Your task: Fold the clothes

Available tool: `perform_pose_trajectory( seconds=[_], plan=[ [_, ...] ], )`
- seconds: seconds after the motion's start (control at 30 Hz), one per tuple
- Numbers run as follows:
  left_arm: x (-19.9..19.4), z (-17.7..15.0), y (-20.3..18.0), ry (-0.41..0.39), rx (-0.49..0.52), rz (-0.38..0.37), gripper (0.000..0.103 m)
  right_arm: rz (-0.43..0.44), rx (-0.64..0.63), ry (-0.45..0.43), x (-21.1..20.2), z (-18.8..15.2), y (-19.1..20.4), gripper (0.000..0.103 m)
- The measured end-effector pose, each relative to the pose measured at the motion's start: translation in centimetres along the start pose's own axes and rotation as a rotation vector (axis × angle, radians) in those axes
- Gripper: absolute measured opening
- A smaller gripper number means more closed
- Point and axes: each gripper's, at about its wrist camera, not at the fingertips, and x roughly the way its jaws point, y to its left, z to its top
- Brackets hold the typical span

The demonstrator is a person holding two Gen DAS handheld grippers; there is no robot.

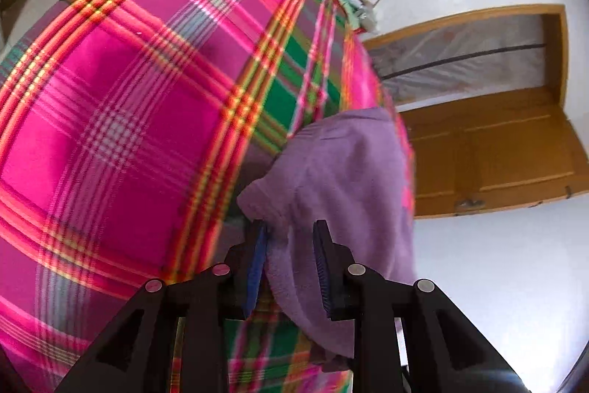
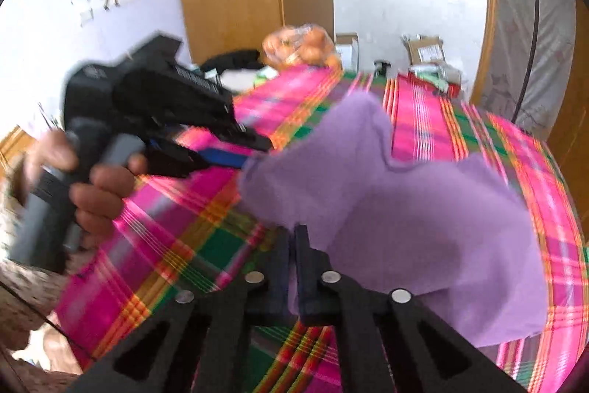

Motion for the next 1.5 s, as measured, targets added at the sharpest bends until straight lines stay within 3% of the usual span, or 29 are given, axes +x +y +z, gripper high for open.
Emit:
perform_pose_trajectory(
  seconds=[0.2,0.4,0.57,0.6,0.63,0.67,0.83,1.13,1.4,1.5],
  plan=[
    [-1.0,-0.4,-0.9,-0.031,0.011,-0.03,0.026,0.031,0.046,-0.036,-1.8,1.0,-0.5,0.003],
    [-1.6,-1.6,-0.1,-0.016,0.044,0.023,0.026,0.104,0.107,-0.104,-4.3,2.0,-1.4,0.002],
    [-0.5,-2.6,1.6,0.03,-0.021,0.014,0.026,0.035,0.106,-0.066,-4.3,1.6,-1.6,0.002],
    [-0.1,-2.7,1.9,0.042,-0.034,0.007,0.028,0.02,0.111,-0.056,-4.2,1.3,-1.8,0.002],
    [0.2,-2.9,2.1,0.056,-0.045,-0.001,0.04,0.005,0.117,-0.046,-4.1,0.9,-1.9,0.002],
    [0.4,-3.0,2.2,0.066,-0.059,-0.012,0.044,-0.008,0.125,-0.044,-4.2,0.6,-2.3,0.002],
    [2.2,-3.3,1.9,0.078,-0.105,-0.058,0.047,-0.099,0.178,-0.046,-5.0,-0.6,-4.3,0.002],
    [4.6,-3.8,1.0,0.126,-0.172,-0.11,0.055,-0.089,0.219,-0.063,-5.0,-1.1,-5.2,0.002],
    [5.5,-4.2,0.9,0.147,-0.268,-0.154,0.055,-0.081,0.27,-0.073,-4.8,-1.8,-6.0,0.002],
    [6.2,-4.4,1.0,0.173,-0.3,-0.175,0.055,-0.043,0.274,-0.114,-5.5,-1.8,-5.8,0.002]
  ],
)
